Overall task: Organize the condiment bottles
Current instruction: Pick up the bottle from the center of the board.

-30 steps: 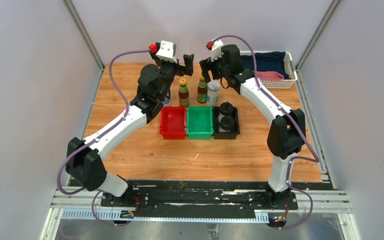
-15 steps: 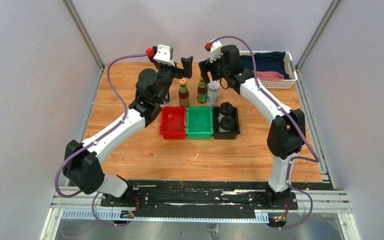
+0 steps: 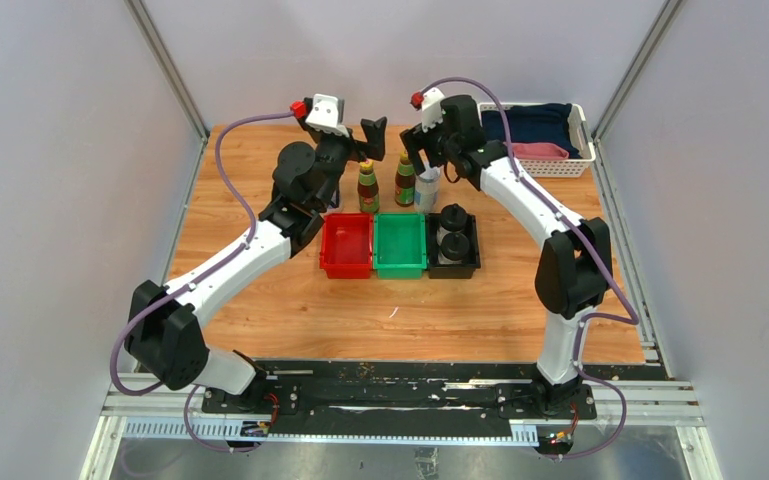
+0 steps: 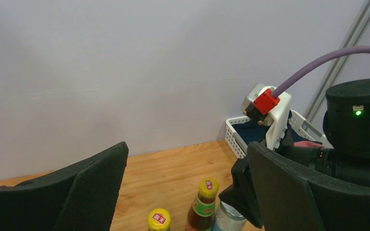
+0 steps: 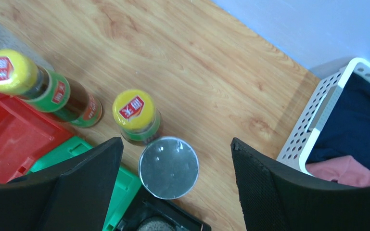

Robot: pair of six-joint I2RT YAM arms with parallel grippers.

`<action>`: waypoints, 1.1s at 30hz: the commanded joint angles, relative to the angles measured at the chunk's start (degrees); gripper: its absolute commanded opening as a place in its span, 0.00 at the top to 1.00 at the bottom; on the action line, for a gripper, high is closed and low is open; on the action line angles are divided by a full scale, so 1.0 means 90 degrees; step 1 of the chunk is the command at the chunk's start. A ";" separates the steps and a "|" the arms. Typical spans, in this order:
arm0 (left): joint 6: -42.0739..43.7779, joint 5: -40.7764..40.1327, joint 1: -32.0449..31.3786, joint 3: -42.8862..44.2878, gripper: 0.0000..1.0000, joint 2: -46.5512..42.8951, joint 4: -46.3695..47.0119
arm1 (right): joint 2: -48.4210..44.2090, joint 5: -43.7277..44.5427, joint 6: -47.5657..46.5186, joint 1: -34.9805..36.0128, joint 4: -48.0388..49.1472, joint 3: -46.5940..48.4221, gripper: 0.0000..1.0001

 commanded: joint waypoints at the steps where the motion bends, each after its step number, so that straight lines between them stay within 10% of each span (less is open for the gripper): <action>1: -0.0206 0.0017 0.0029 -0.0074 0.00 -0.0021 0.0212 | -0.0249 0.0266 -0.0156 0.0046 -0.0330 -0.0366 0.14; 33: -0.0457 0.0098 0.0026 -0.0361 0.00 -0.0095 0.0368 | -0.0478 -0.1033 0.0480 -0.0423 0.1269 -0.1860 0.13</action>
